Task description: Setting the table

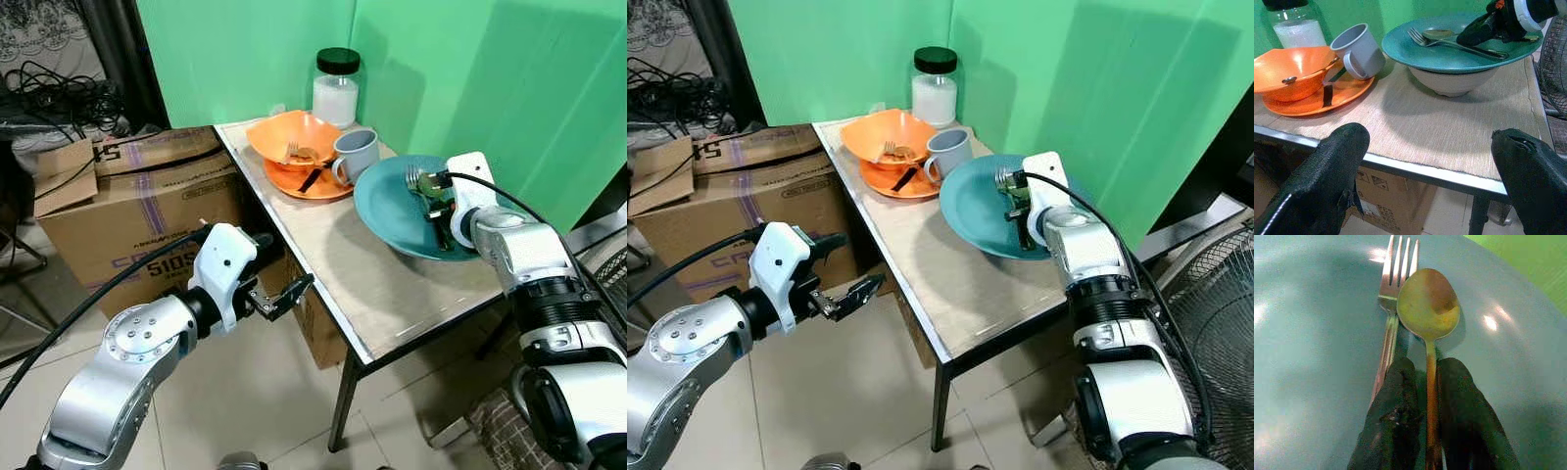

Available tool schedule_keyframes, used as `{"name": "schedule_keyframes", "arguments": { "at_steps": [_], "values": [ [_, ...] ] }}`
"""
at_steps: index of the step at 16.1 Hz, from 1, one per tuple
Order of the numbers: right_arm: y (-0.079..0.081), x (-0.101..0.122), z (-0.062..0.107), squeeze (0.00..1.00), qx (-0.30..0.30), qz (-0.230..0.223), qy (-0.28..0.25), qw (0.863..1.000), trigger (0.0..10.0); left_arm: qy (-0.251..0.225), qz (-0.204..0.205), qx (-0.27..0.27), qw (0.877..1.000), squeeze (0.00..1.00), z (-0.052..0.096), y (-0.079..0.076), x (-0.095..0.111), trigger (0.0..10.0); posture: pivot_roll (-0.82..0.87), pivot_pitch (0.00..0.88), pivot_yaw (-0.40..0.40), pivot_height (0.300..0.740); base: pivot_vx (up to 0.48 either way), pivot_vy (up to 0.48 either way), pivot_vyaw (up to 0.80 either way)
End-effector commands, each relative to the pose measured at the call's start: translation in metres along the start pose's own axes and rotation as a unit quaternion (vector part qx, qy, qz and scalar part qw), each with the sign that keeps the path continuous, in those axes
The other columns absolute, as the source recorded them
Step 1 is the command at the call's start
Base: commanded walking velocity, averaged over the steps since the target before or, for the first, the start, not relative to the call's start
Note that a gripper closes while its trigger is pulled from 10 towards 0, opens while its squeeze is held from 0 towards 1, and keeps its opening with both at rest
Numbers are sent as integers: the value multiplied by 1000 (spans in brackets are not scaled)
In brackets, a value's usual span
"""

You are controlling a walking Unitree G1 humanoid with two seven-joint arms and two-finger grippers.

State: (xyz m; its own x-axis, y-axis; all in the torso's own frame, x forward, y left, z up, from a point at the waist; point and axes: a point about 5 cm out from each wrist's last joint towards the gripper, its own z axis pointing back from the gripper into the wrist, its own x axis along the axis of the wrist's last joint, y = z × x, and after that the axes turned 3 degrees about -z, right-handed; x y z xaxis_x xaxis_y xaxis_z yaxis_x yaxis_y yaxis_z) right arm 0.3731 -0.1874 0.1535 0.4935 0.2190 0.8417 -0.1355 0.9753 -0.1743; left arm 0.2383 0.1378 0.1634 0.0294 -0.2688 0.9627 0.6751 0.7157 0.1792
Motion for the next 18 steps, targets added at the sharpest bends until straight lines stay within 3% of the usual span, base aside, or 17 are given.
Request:
{"name": "schedule_keyframes", "arguments": {
  "at_steps": [1,9,11,13,17,18],
  "values": [
    [2,2,-1,0,4,9,11,1000,0,4,-3,-2,1000,0,-2,0,-1,10000,195,0,-43,740,0,0,0],
    [7,8,-1,0,11,9,5,1000,0,0,-6,4,1000,0,-2,0,-1,10000,201,0,-59,740,0,0,0],
    [0,22,3,0,-17,3,-39,999,0,-4,-9,10,1000,0,-2,3,0,10000,199,0,-61,740,0,0,0],
    [-10,42,12,0,-34,-43,-105,993,0,-11,-12,18,1000,0,-4,8,2,10000,191,0,-56,740,0,0,0],
    [-20,55,23,0,-56,-36,-172,983,0,-19,-22,25,999,0,-10,13,6,10000,185,0,-47,740,0,0,0],
    [-18,64,34,0,-38,-53,-229,971,0,-28,-24,48,998,0,-10,18,8,10000,176,0,-44,740,0,0,0]
  ]
}}
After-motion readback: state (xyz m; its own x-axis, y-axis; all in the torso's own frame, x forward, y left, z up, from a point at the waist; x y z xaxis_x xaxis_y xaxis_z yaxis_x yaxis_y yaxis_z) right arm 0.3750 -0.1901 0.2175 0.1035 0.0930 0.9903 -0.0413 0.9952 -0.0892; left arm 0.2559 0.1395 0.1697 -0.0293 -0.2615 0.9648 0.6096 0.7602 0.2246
